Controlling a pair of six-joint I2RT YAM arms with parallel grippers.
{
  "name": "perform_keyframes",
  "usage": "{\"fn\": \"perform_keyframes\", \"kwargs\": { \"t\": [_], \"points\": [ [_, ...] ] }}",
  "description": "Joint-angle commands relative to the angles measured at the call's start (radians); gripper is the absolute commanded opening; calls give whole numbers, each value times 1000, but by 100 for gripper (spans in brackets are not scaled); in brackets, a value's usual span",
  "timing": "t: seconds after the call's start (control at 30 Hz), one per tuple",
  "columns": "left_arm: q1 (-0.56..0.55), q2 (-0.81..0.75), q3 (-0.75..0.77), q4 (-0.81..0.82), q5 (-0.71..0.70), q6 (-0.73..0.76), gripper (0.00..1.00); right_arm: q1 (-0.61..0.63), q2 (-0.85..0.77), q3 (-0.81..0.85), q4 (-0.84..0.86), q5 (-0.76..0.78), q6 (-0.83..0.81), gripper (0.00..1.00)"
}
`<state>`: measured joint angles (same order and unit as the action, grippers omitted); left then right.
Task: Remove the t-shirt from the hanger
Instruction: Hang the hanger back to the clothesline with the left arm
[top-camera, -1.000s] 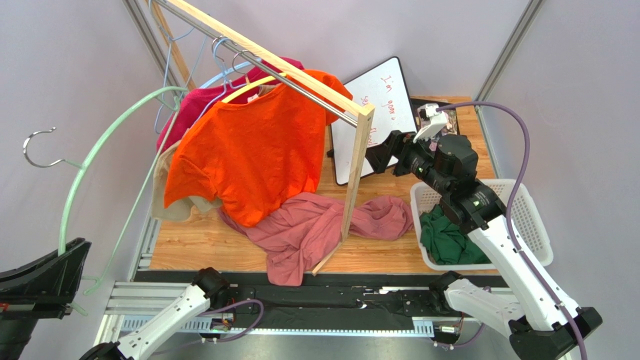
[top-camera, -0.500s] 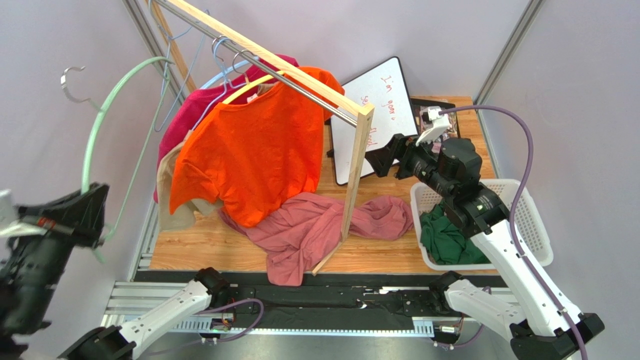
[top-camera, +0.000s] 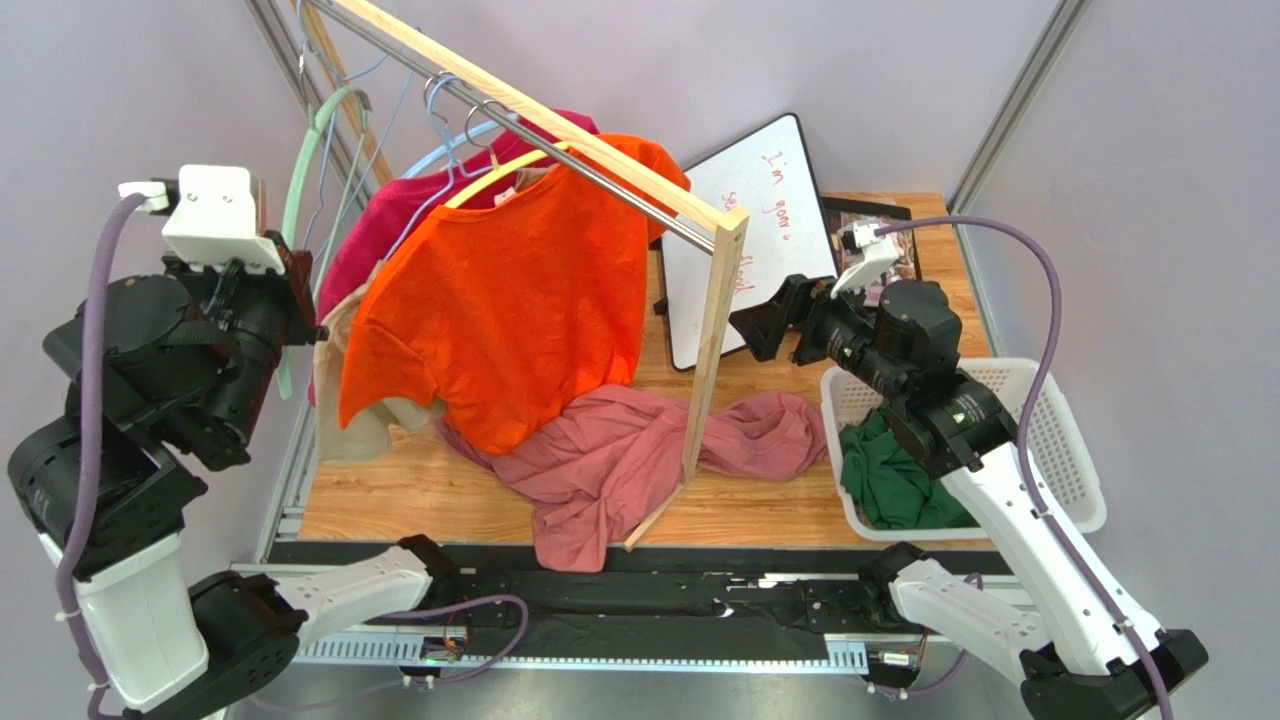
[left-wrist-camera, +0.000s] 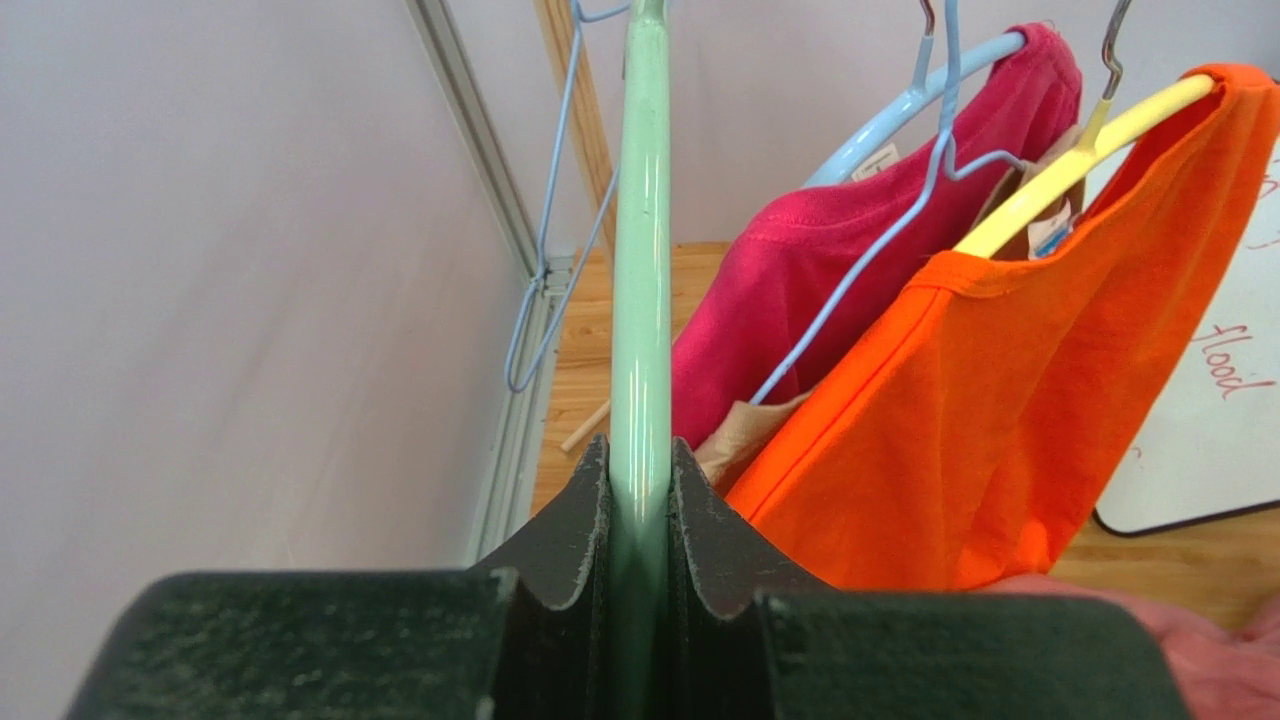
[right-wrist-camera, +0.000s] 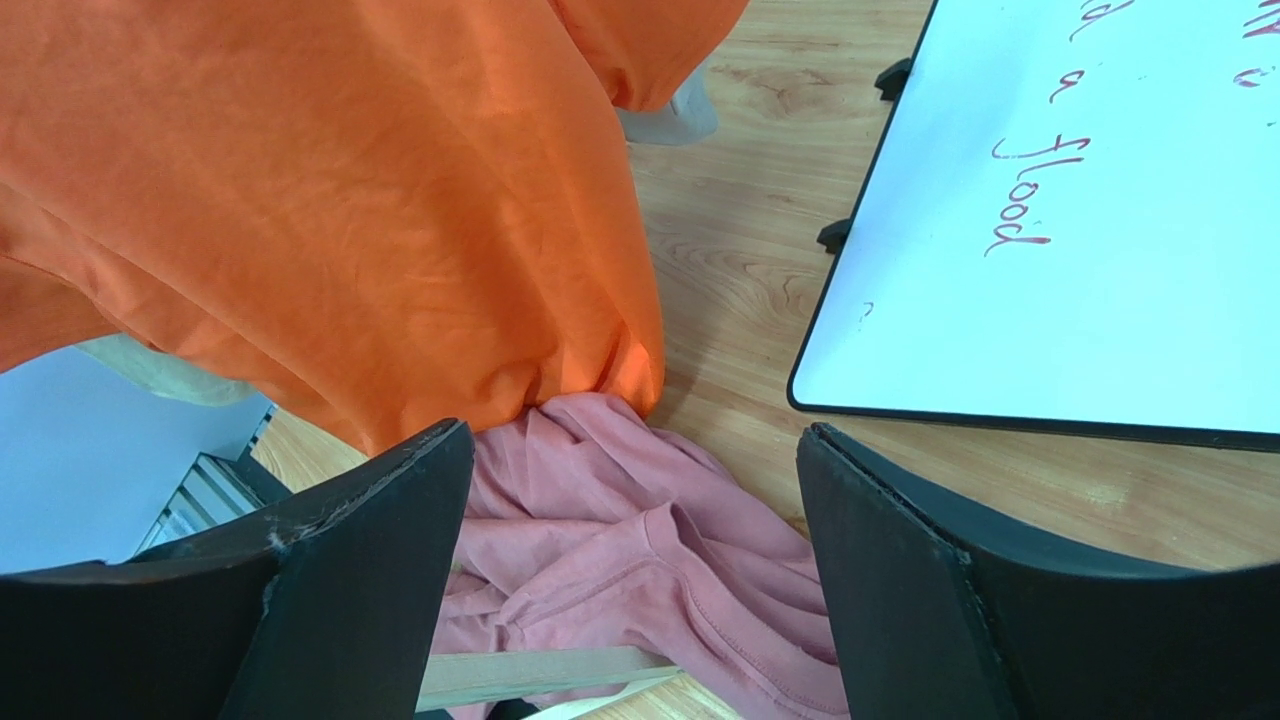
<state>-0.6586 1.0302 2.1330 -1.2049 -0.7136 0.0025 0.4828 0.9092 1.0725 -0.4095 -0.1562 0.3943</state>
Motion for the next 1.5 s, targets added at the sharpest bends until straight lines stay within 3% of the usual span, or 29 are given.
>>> {"fn": "perform_keyframes", "kwargs": {
  "t": [0.0, 0.1, 0.23, 0.4, 0.63, 0.83, 0.93, 0.97, 1.13, 1.47],
  "points": [
    [7, 24, 40, 97, -32, 50, 0, -4, -23, -6, 21, -20, -15, 85],
    [101, 45, 30, 97, 92, 13, 0, -4, -27, -6, 21, -23, -17, 85],
    [480, 73, -24, 88, 470, -68, 0, -6, -30, -3, 21, -36, -15, 85],
    [652, 2, -209, 243, 750, -131, 0, -6, -44, -11, 21, -40, -15, 85],
    [887, 22, -277, 338, 1057, -223, 0, -7, -27, -9, 23, -54, -14, 85],
    [1157, 51, -389, 572, 1465, -438, 0, -7, -18, -16, 35, -63, -6, 85],
    [1240, 64, -502, 847, 1656, -660, 0, -7, -15, -14, 38, -69, -5, 85],
    [1254, 67, -539, 949, 1666, -752, 0, -6, -13, -13, 37, -71, -6, 85],
    [1280, 106, -553, 1082, 1709, -870, 0, -6, -13, -8, 32, -71, -6, 85],
    [1294, 188, -513, 1093, 1728, -929, 0, -6, -9, -9, 32, -72, 12, 84]
  ]
}}
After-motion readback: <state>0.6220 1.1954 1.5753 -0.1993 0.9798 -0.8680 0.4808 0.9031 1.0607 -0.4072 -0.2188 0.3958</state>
